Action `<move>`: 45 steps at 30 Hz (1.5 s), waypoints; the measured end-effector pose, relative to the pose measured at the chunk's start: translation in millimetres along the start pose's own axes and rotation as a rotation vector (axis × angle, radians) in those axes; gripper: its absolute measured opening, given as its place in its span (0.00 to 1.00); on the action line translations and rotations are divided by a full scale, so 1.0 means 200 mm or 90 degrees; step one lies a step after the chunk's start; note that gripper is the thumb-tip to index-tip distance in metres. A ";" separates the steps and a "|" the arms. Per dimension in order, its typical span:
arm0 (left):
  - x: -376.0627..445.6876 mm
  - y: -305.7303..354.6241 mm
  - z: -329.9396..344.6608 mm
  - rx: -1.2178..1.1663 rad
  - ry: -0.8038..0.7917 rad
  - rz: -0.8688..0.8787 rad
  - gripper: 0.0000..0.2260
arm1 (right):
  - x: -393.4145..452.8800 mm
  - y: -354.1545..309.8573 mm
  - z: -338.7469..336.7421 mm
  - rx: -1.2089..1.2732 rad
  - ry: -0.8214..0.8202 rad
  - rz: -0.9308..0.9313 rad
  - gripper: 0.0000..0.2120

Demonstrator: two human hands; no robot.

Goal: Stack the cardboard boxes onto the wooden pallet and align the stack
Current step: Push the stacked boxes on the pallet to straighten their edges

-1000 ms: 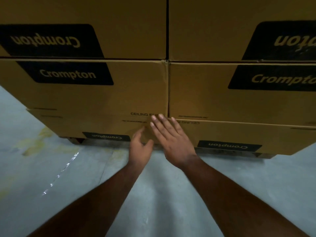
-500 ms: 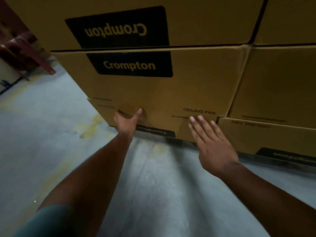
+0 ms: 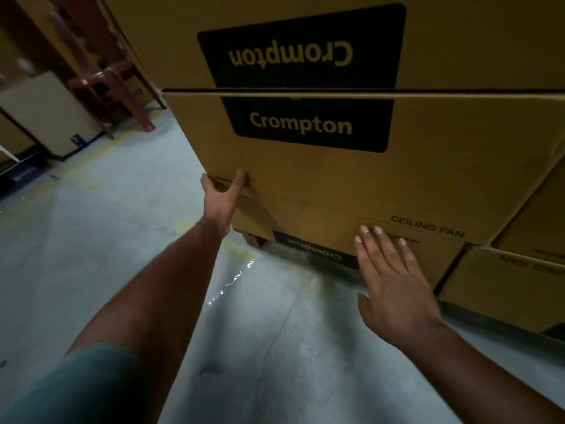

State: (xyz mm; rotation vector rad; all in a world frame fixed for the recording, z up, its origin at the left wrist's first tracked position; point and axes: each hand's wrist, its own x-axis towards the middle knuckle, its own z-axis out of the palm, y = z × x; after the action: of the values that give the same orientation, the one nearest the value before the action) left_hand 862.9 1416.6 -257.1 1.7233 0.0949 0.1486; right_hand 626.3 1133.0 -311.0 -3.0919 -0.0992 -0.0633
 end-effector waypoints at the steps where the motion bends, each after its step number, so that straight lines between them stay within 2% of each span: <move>1: 0.02 0.00 -0.02 0.005 -0.013 -0.009 0.48 | 0.00 0.01 0.00 0.003 0.000 -0.002 0.46; 5: 0.06 0.01 -0.04 0.026 -0.028 -0.022 0.51 | -0.03 0.05 -0.01 0.007 -0.003 0.000 0.47; 23: 0.03 0.01 -0.04 0.053 0.044 -0.010 0.45 | -0.05 0.04 -0.05 0.025 0.030 0.008 0.46; 29: 0.04 -0.02 -0.03 0.098 0.073 -0.009 0.38 | -0.07 0.06 -0.03 0.014 0.033 0.006 0.47; 34: 0.00 -0.04 0.01 0.107 0.091 -0.008 0.38 | -0.07 0.07 -0.01 0.010 0.045 0.005 0.47; 40: -0.08 -0.07 0.11 0.119 0.071 -0.012 0.43 | -0.09 0.14 0.02 -0.034 0.087 -0.007 0.46; 45: -0.28 -0.13 0.26 0.137 0.028 -0.030 0.54 | -0.15 0.28 0.10 -0.120 0.128 -0.015 0.38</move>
State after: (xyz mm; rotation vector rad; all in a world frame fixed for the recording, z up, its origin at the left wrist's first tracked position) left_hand 815.2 1361.9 -293.2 1.9316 0.1901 0.1452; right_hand 600.9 1076.8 -334.8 -3.2486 -0.1286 -0.4067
